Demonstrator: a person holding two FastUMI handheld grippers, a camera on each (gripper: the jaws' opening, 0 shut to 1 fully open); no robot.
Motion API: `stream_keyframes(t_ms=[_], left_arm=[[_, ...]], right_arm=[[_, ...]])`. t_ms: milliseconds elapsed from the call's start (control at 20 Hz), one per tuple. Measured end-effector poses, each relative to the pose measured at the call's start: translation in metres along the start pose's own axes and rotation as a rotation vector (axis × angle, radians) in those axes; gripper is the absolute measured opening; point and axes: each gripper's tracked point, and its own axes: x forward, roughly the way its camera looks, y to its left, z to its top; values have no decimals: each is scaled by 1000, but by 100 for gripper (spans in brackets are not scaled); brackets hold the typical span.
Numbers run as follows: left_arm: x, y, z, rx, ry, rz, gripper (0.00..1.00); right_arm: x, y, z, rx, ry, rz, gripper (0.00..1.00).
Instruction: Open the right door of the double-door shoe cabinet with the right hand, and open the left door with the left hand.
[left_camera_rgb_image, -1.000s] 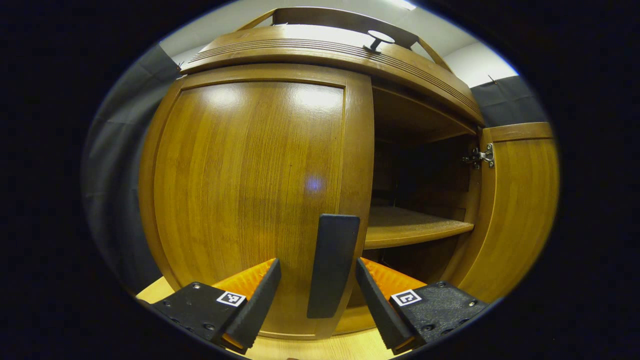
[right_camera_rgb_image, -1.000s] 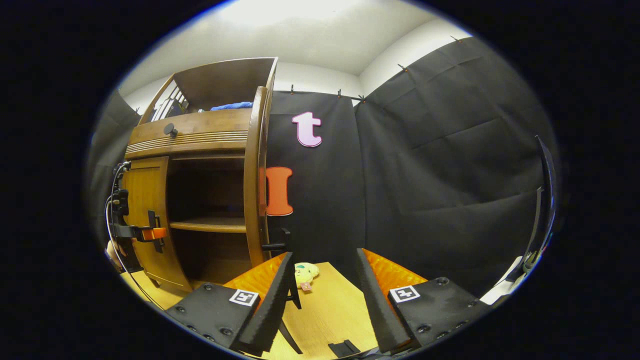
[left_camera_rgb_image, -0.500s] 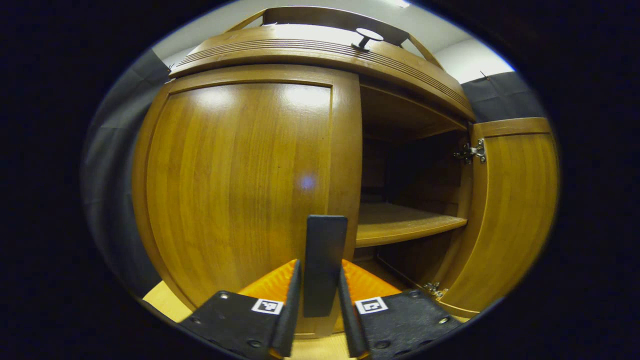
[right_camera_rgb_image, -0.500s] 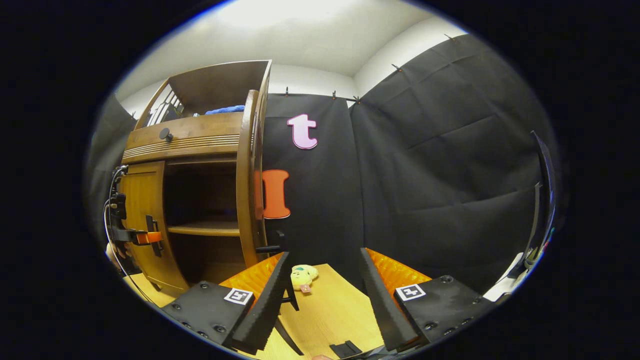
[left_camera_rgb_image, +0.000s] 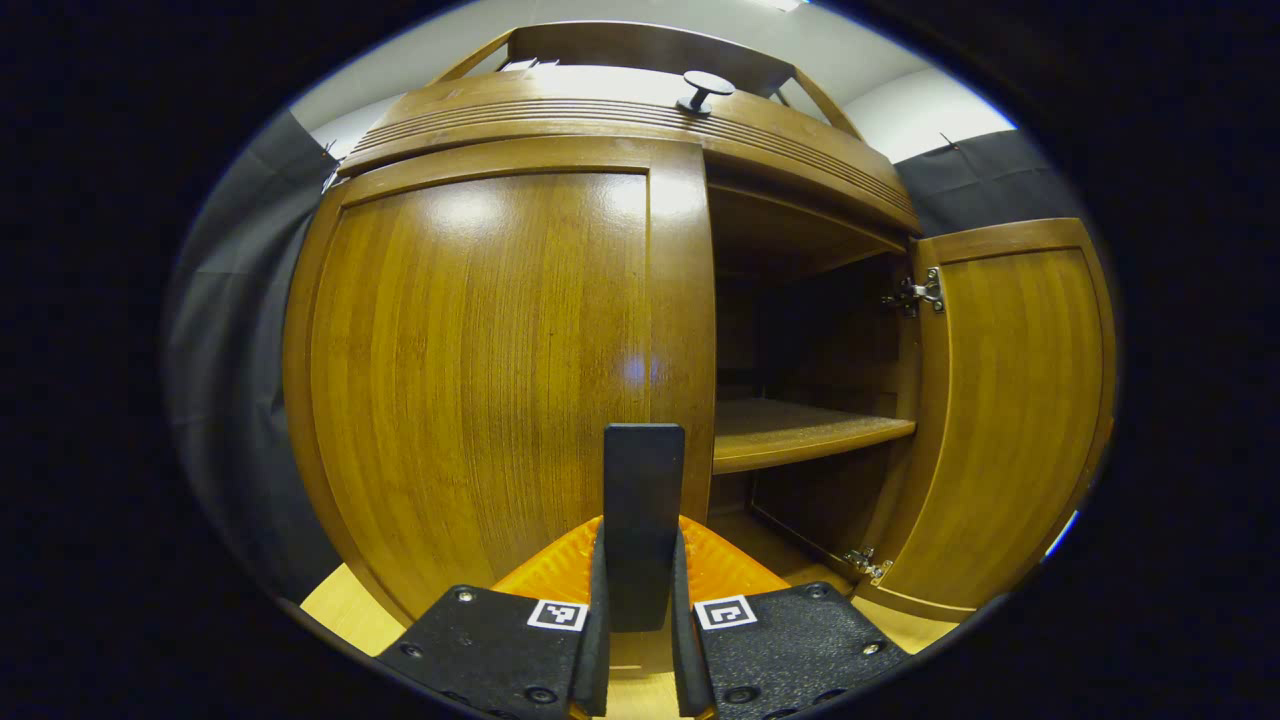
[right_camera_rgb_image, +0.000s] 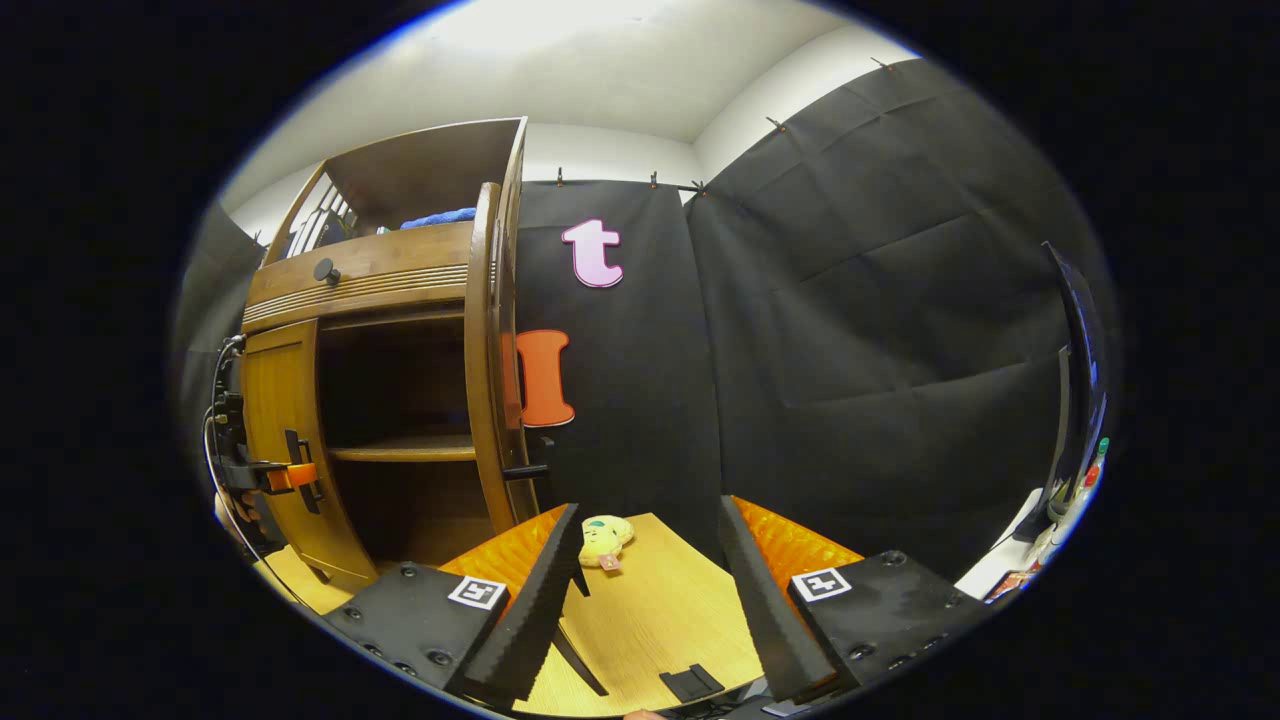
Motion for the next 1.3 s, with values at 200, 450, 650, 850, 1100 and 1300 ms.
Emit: stream_keyframes(t_ms=[200, 450, 650, 850, 1100, 1300], left_arm=[[-20, 2, 0, -13, 3, -20, 25], [-39, 2, 3, -23, 6, -48, 25], [-62, 7, 1, -11, 16, -63, 25], [-78, 11, 2, -16, 20, -76, 25], [-101, 19, 2, -18, 31, -87, 25], [-119, 28, 2, -25, 30, -101, 26]], right_arm=[[-7, 12, 3, -11, -8, 15, 89], [-11, 30, 2, -19, -8, 38, 89], [-13, 43, 2, -26, -9, 54, 89], [-16, 54, 4, -37, -14, 72, 89], [-19, 68, 3, -37, -16, 101, 82], [-21, 78, 5, -37, -26, 118, 82]])
